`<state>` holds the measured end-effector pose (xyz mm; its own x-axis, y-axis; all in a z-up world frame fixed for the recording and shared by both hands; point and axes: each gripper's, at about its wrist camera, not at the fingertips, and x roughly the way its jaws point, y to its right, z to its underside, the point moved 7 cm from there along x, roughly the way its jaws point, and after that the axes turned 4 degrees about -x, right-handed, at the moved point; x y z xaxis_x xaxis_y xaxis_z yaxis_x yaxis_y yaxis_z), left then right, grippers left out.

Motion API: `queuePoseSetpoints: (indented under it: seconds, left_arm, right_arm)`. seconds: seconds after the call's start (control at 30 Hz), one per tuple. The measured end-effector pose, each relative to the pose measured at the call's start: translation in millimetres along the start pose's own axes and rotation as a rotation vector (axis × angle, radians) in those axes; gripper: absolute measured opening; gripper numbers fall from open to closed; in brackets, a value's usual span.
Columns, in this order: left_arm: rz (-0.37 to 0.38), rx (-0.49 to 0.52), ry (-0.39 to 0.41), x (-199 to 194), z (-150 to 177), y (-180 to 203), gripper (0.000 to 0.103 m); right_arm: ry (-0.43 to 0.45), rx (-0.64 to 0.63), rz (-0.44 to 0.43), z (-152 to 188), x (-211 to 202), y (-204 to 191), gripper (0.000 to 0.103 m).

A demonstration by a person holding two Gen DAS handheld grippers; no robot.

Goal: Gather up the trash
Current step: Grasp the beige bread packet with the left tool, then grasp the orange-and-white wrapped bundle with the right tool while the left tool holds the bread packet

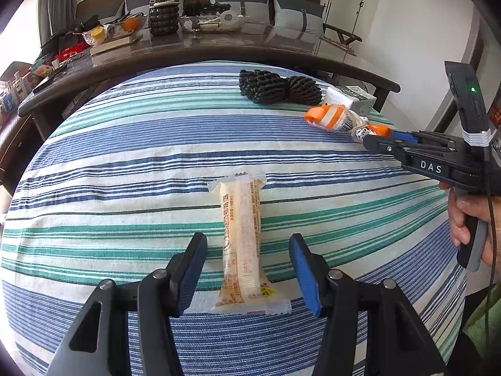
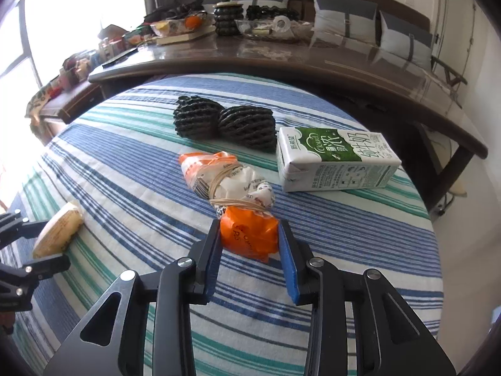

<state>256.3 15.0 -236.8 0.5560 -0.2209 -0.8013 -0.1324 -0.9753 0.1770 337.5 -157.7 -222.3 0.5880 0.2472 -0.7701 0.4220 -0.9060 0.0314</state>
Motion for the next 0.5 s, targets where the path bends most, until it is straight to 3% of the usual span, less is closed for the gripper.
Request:
queuePoseSetpoints:
  seconds: [0.1, 0.17, 0.3, 0.43, 0.5]
  left_arm:
    - [0.002, 0.007, -0.002, -0.9, 3.1, 4.0, 0.056]
    - [0.008, 0.009, -0.004, -1.9, 5.8, 7.0, 0.056]
    - [0.012, 0.013, -0.010, -5.7, 12.2, 9.7, 0.056]
    - [0.030, 0.011, -0.016, -15.3, 19.2, 6.9, 0.056]
    - [0.045, 0.032, -0.017, -18.4, 20.1, 7.1, 0.056]
  right_arm:
    - [-0.030, 0.015, 0.104, 24.3, -25.7, 1.3, 0.035]
    - [-0.055, 0.023, 0.117, 45.3, -39.3, -5.2, 0.036]
    - [-0.065, 0.052, 0.010, 75.1, -58.8, -30.5, 0.041]
    - [-0.050, 0.056, -0.132, 86.3, -77.3, -47.3, 0.071]
    - [-0.025, 0.047, -0.158, 85.8, -84.6, -44.1, 0.078]
